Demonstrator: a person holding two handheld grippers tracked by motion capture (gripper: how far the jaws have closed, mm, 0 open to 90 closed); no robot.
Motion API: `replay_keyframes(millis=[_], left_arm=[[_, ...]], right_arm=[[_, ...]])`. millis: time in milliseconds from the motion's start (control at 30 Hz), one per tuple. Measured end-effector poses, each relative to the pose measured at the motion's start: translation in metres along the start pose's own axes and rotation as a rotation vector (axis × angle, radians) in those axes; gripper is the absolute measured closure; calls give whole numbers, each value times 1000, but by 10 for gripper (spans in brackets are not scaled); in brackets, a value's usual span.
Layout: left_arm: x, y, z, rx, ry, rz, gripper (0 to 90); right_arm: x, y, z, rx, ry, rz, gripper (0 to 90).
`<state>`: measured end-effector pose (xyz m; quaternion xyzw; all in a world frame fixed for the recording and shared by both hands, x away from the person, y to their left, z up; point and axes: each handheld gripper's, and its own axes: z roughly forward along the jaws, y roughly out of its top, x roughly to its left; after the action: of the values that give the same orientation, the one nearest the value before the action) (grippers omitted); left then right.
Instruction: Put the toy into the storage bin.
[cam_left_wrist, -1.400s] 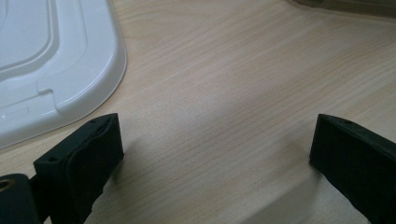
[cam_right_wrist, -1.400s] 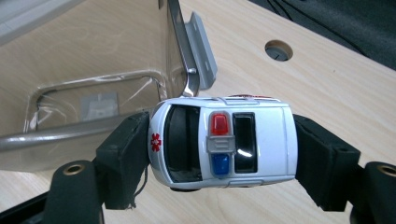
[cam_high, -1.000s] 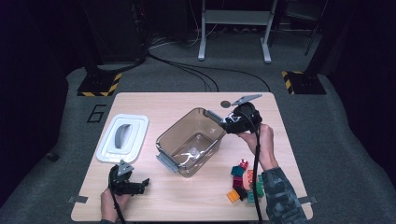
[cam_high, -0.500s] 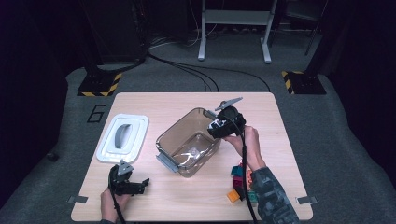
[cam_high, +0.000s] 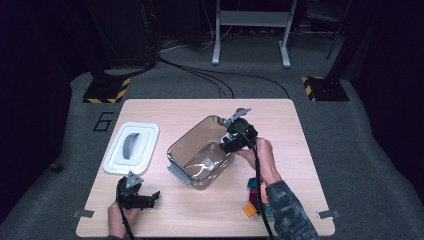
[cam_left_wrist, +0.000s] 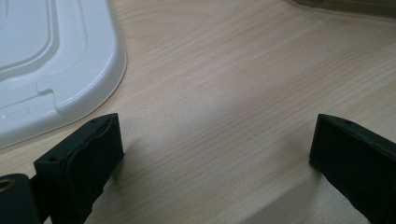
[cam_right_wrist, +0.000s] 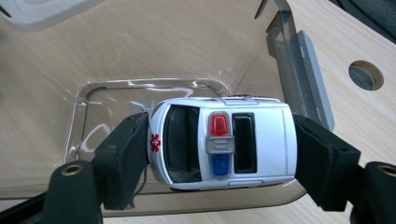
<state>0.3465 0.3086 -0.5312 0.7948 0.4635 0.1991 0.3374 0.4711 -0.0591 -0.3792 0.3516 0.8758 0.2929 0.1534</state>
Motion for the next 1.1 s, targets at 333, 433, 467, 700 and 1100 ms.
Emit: replay_keyframes(millis=[333, 433, 467, 700, 1100], left_arm=[[0, 0, 0, -2, 3, 2, 25], [0, 0, 0, -3, 3, 1, 25], [0, 0, 0, -3, 3, 1, 25], [0, 0, 0, -2, 2, 0, 24], [0, 0, 0, -3, 2, 1, 30]], right_arm=[[3, 1, 5, 45, -9, -22, 246], [2, 0, 6, 49, -5, -18, 245], [1, 0, 6, 49, -5, -21, 245], [2, 0, 8, 65, -7, -21, 251], [0, -2, -5, 10, -14, -14, 216]])
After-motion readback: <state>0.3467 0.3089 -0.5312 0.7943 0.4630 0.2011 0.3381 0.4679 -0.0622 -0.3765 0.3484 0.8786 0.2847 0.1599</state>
